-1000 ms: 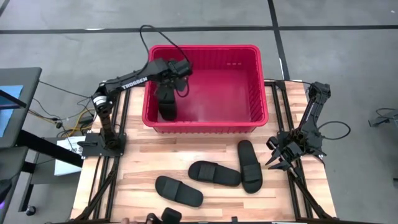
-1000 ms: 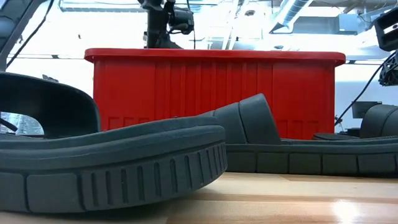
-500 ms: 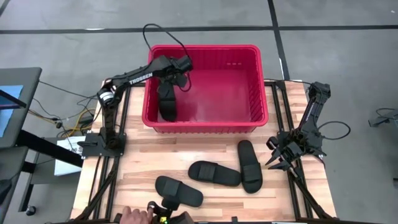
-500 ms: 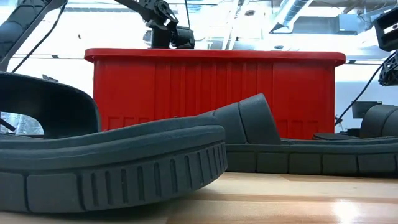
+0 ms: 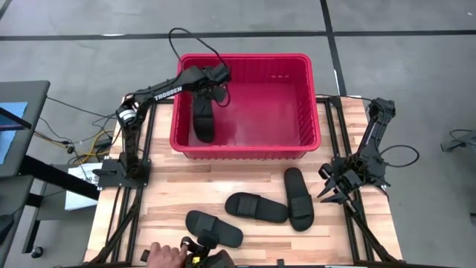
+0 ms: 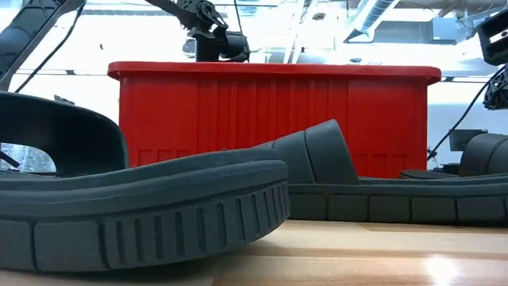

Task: Pick and place slides into bin
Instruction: Put the black slide into the red bin

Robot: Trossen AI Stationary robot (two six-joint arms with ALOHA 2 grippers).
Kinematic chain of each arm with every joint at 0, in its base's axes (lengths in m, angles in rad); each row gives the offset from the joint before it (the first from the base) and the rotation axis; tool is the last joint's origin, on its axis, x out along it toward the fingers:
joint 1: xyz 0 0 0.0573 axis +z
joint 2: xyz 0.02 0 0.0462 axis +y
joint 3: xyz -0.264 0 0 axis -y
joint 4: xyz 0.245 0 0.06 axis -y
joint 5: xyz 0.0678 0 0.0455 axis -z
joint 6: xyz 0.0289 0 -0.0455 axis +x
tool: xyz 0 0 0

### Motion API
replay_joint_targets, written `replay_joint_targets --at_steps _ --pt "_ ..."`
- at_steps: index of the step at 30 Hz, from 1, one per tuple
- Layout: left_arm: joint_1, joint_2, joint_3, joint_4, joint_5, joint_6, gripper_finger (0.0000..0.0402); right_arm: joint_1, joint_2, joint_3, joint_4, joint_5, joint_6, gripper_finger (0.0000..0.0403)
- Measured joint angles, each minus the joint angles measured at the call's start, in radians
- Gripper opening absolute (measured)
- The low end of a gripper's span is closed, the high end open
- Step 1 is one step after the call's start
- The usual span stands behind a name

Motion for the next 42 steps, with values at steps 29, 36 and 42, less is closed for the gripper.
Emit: replay_joint_targets --at_steps 29,36,42 --pt "0.028 -0.001 -0.076 0.067 0.018 -0.028 0.0 0.001 0.0 0.0 0.0 0.0 0.0 0.007" --pt "0.03 -0.001 -0.076 0.078 0.019 -0.026 0.0005 0.0 0.0 0.0 0.0 0.0 0.0 0.007" --pt "0.03 -0.001 -0.076 0.104 0.011 -0.026 0.0055 0.0 0.0 0.0 0.0 0.0 0.0 0.007"
